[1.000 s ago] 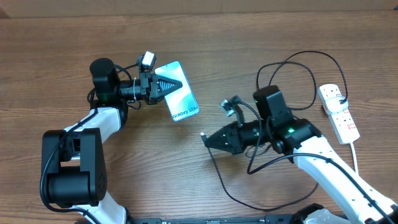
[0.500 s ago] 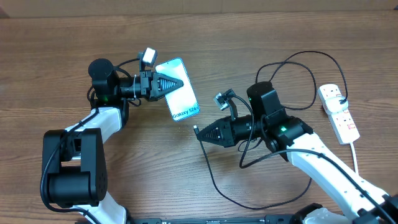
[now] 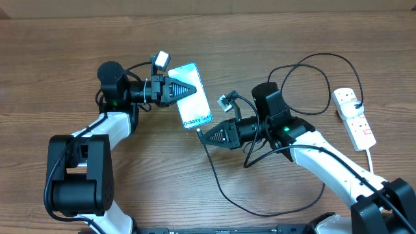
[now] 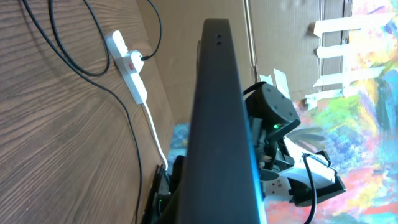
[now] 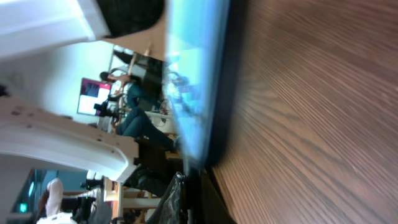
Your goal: Plug charger to phone and switch on socket
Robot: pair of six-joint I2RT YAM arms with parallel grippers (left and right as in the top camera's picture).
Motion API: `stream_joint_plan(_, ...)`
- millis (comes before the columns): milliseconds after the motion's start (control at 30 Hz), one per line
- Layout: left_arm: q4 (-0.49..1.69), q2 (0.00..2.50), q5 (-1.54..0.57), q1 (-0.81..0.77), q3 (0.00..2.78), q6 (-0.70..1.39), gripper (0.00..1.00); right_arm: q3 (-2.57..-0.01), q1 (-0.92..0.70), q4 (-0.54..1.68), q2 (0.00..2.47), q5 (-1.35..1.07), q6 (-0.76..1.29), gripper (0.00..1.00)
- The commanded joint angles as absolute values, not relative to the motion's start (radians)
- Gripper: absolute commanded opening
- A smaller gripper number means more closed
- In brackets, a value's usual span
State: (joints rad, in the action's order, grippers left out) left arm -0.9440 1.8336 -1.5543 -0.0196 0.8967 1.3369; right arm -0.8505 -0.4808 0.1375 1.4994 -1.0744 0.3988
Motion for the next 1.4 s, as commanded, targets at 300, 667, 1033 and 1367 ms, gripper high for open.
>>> stream_joint_plan(300, -0.959, 1.834, -1.579, -0.018, 0.922, 1.359, 0.05, -0.850, -0.482, 0.076, 1.497, -1.141, 0.423, 0.04)
stream_joint_plan(667, -0.959, 1.834, -1.579, 0.007, 0.922, 1.393, 0.04, -0.850, -0.457, 0.075, 1.497, -1.119, 0.472, 0.04)
stream_joint_plan(1033, -0.960, 1.834, -1.579, 0.005, 0.922, 1.411, 0.04, -0.850, -0.457, 0.075, 1.497, -1.116, 0.495, 0.04)
stream_joint_plan(1367, -0.959, 1.834, -1.563, -0.013, 0.922, 1.411, 0.05, -0.850, -0.457, 0.071, 1.497, -1.115, 0.495, 0.04)
